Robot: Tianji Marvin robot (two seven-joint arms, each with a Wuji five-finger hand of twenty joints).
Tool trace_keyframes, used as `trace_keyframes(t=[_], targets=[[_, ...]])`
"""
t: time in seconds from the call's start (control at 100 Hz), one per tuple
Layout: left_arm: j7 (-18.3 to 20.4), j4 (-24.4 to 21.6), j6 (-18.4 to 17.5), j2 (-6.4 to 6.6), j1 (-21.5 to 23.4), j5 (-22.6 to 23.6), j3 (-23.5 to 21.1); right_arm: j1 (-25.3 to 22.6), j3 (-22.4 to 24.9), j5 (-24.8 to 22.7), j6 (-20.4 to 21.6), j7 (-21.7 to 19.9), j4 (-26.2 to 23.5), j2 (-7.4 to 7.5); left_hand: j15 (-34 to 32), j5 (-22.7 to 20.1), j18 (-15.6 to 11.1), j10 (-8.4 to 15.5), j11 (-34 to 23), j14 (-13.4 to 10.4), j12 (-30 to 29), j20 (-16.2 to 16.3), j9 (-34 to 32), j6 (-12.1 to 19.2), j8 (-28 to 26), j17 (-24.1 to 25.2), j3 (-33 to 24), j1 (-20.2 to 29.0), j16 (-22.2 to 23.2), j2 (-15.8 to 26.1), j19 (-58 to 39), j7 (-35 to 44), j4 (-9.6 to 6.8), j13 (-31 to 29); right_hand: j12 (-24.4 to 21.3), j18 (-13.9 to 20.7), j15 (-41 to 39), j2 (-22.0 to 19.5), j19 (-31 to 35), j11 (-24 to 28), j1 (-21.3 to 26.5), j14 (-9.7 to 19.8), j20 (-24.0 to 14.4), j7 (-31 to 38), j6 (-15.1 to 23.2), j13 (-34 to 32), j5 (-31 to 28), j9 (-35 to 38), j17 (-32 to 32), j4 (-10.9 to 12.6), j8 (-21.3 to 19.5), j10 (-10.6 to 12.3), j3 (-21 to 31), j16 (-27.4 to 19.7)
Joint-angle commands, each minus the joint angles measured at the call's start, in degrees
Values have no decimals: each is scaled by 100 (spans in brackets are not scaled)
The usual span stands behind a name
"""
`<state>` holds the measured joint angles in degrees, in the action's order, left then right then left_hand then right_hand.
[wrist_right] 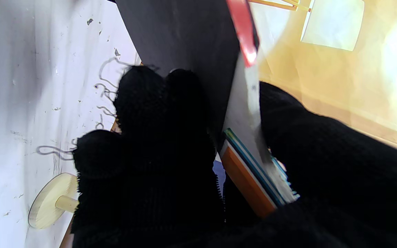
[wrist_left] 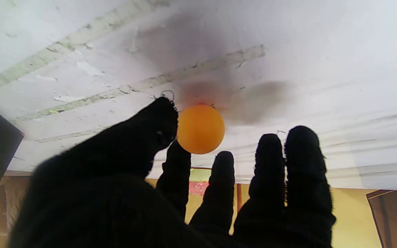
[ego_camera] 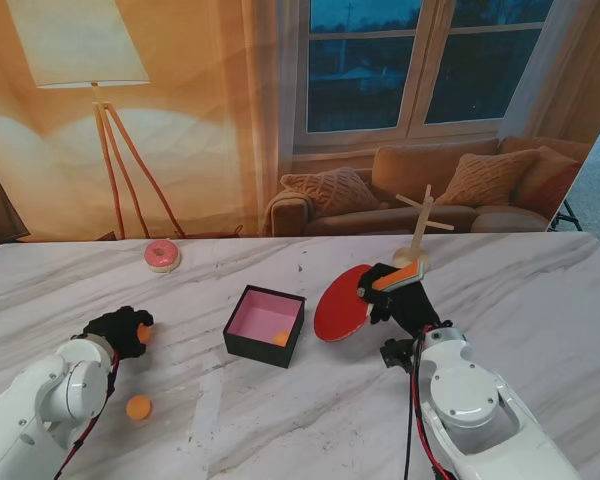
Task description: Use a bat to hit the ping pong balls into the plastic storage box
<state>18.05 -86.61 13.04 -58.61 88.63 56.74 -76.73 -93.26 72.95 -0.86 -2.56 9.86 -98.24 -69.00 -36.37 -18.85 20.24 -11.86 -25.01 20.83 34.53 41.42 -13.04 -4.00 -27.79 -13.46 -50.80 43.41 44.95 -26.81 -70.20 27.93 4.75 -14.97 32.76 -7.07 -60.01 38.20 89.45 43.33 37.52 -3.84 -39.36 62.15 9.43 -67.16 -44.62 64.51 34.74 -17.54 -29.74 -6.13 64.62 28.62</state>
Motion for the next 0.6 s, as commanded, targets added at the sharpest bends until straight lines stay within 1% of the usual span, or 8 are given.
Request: trace_keyframes(t=[0.0, 0.04, 0.12, 0.18, 0.22, 0.35, 0.43, 0.59], targets=[[63, 104, -60, -4, -58, 38, 19, -12, -5, -6, -45, -81, -38, -9, -175, -69, -109, -100, -159, 189, 182, -81, -10, -29, -145, -161, -244, 181, 94, -210, -194, 302, -42, -245, 77, 240, 184, -231, -60, 109, 315, 337, -33, 127, 45, 149, -289, 158, -24, 127, -76, 377, 198, 69], [34, 173, -122, 0, -104, 66, 40, -8, -5, -10, -50, -84, -39, -9, -260, -88, -200, -98, -240, 238, 241, -128, -46, -41, -203, -238, -305, 209, 112, -257, -229, 439, -18, -368, 76, 242, 183, -232, -59, 107, 314, 337, -33, 128, 46, 147, -292, 157, -21, 127, -76, 376, 198, 69], [-20, 313, -243, 8, -204, 102, 84, -4, -6, -14, -66, -96, -46, -5, -391, -148, -298, -103, -354, 294, 316, -191, -117, -59, -291, -405, -378, 238, 141, -338, -294, 650, 19, -563, 76, 241, 182, -229, -60, 107, 315, 338, -33, 127, 47, 147, -293, 155, -25, 127, -75, 369, 199, 70], [-6, 397, -307, 18, -277, 110, 111, -1, -7, -27, -75, -111, -49, -1, -474, -160, -426, -99, -419, 297, 360, -238, -127, -73, -360, -512, -416, 280, 157, -368, -352, 810, 42, -652, 76, 240, 184, -232, -59, 105, 315, 342, -34, 125, 50, 150, -290, 152, -25, 126, -74, 380, 197, 69], [-13, 466, -360, 23, -328, 115, 127, -1, -6, -33, -79, -120, -55, 2, -532, -205, -463, -124, -461, 316, 382, -245, -164, -99, -392, -608, -440, 297, 173, -401, -407, 889, 47, -733, 78, 240, 184, -228, -59, 108, 313, 338, -34, 126, 45, 151, -291, 156, -26, 126, -75, 373, 197, 69], [-50, 667, -499, 38, -484, 132, 194, 5, -2, -75, -69, -110, -68, 4, -911, -371, -661, -185, -721, 294, 545, -282, -331, -146, -573, -989, -580, 360, 322, -459, -708, 1293, 81, -1066, 78, 241, 182, -231, -59, 111, 310, 346, -34, 124, 54, 144, -290, 164, -22, 126, -74, 385, 199, 69], [-104, 777, -540, 38, -566, 101, 244, 11, -4, -77, -76, -97, -72, 0, -1179, -553, -767, -211, -909, 294, 664, -299, -505, -166, -655, -1251, -653, 436, 430, -473, -915, 1504, 87, -1352, 77, 245, 185, -232, -59, 108, 311, 342, -34, 126, 48, 150, -291, 156, -20, 125, -76, 374, 197, 68], [-225, 939, -517, 26, -681, 10, 356, 19, -16, -81, -83, -116, -73, 5, -1447, -767, -874, -255, -1120, 258, 815, -328, -685, -214, -758, -1470, -766, 538, 532, -464, -1156, 1784, 88, -1598, 76, 238, 184, -232, -57, 109, 313, 349, -35, 124, 57, 144, -289, 156, -18, 126, -76, 378, 197, 68]])
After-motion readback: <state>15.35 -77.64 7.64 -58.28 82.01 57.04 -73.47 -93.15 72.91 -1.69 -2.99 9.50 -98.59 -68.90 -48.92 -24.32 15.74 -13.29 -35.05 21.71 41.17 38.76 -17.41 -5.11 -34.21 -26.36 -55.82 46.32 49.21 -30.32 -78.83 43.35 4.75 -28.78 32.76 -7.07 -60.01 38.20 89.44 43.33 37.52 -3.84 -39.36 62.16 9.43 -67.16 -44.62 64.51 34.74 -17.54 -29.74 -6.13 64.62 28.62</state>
